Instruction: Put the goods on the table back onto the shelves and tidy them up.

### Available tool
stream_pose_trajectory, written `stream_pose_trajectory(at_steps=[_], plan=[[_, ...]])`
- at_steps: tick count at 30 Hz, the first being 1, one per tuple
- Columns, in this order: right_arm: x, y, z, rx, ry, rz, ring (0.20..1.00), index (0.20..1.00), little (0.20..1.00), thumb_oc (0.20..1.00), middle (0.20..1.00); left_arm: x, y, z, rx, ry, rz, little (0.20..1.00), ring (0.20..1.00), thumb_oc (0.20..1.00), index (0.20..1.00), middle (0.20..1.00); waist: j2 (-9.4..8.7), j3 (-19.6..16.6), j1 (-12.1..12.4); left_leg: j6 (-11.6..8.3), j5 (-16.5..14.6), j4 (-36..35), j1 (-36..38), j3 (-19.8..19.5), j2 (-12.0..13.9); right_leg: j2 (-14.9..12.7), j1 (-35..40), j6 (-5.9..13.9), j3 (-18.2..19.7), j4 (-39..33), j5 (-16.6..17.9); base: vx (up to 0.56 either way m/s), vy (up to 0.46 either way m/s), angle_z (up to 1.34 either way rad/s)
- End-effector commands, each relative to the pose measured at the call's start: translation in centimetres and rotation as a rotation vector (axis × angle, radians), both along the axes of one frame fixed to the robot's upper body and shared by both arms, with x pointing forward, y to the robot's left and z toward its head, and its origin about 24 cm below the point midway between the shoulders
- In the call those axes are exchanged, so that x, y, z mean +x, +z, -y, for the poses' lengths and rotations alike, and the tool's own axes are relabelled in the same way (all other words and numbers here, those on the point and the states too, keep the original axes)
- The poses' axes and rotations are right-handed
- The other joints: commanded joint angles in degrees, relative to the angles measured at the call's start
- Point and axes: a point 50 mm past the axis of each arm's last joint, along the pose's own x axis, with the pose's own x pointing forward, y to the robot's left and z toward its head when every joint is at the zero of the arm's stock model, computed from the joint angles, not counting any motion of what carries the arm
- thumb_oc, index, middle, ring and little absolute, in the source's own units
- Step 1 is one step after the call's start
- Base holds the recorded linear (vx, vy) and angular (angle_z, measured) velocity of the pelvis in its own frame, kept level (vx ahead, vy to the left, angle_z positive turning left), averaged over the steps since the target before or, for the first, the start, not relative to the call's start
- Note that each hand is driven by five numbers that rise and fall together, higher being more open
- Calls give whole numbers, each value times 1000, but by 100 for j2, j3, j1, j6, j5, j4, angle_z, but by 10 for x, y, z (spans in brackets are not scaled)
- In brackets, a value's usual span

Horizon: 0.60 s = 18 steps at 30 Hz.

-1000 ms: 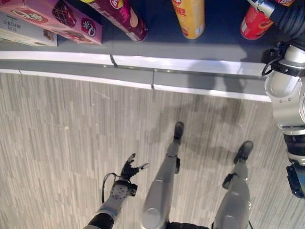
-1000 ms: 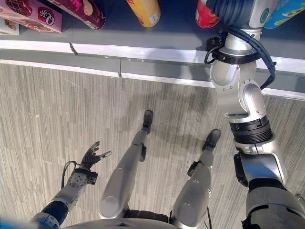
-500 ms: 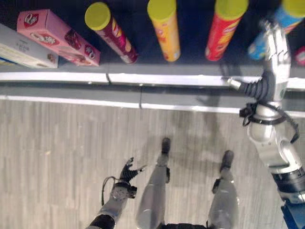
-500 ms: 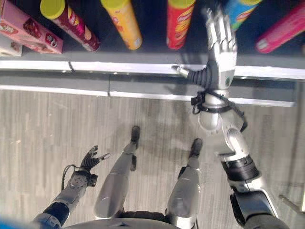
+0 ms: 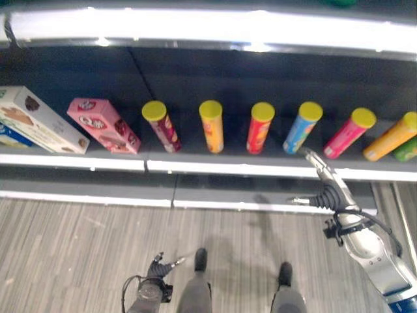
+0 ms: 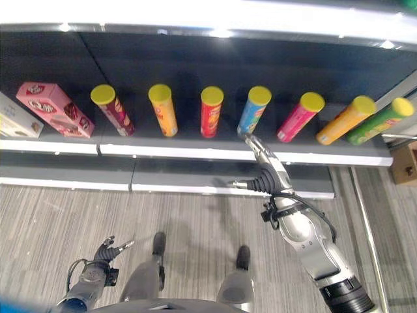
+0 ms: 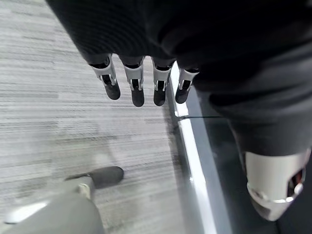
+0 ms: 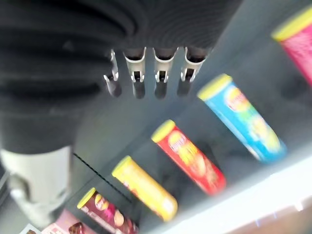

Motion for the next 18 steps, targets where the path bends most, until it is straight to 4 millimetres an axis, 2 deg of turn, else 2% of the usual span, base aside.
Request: stream_pose_trajectory(at_steps=[1, 3, 4, 6, 10, 12, 13, 16, 18], plan=[[-11, -20, 22, 159, 19, -233, 1000, 1000, 1000, 1000, 1000, -11, -1, -15, 18, -65, -56, 1000, 1000, 1000, 1000, 1000, 209, -153, -87, -401, -228, -22, 386, 510, 680, -133, -53, 93, 63, 437, -304, 113, 3, -1], [-26, -64, 43, 180, -118, -412, 1000, 1000, 1000, 1000, 1000, -15, -3, -14, -8, -62, -71, 1000, 1000, 1000, 1000, 1000, 192, -285, -132, -398, -246, -42, 497, 555, 681, -141, -6, 99, 81, 449, -302, 129, -4, -6], [-34, -84, 49, 117, -152, -494, 1000, 1000, 1000, 1000, 1000, -17, -4, -15, -12, -67, -79, 1000, 1000, 1000, 1000, 1000, 187, -341, -133, -404, -259, -60, 556, 580, 685, -137, 34, 101, 75, 443, -311, 110, -23, -15], [-51, -112, 54, 71, -190, -626, 1000, 1000, 1000, 1000, 1000, -21, -4, -17, -10, -83, -97, 1000, 1000, 1000, 1000, 1000, 178, -431, -145, -416, -267, -105, 641, 601, 702, -136, 95, 107, 43, 442, -320, 92, -35, -11], [-89, -171, 57, 161, -386, -875, 1000, 1000, 1000, 1000, 1000, -25, -8, -12, -31, -94, -120, 1000, 1000, 1000, 1000, 1000, 153, -548, -155, -398, -302, -151, 815, 659, 700, -120, 208, 109, 61, 442, -332, 70, -29, -4], [-99, -186, 52, 219, -453, -934, 1000, 1000, 1000, 1000, 1000, -26, -9, -12, -37, -92, -127, 1000, 1000, 1000, 1000, 1000, 150, -593, -173, -390, -306, -181, 882, 682, 695, -113, 239, 112, 72, 447, -331, 64, -26, -10], [-115, -203, 47, 295, -534, -1018, 1000, 1000, 1000, 1000, 1000, -27, -11, -10, -46, -95, -142, 1000, 1000, 1000, 1000, 1000, 155, -635, -181, -386, -320, -203, 945, 701, 688, -106, 269, 111, 88, 458, -348, 65, -25, -13], [-123, -212, 44, 325, -589, -1069, 1000, 1000, 1000, 1000, 1000, -29, -13, -8, -53, -96, -156, 1000, 1000, 1000, 1000, 1000, 157, -663, -183, -377, -341, -207, 996, 715, 687, -94, 307, 107, 97, 455, -359, 45, -18, -4], [-136, -226, 42, 300, -655, -1157, 1000, 1000, 1000, 1000, 1000, -32, -15, -5, -67, -98, -179, 1000, 1000, 1000, 1000, 1000, 177, -699, -171, -367, -361, -225, 1053, 729, 673, -86, 349, 101, 87, 438, -369, 40, -33, -1]])
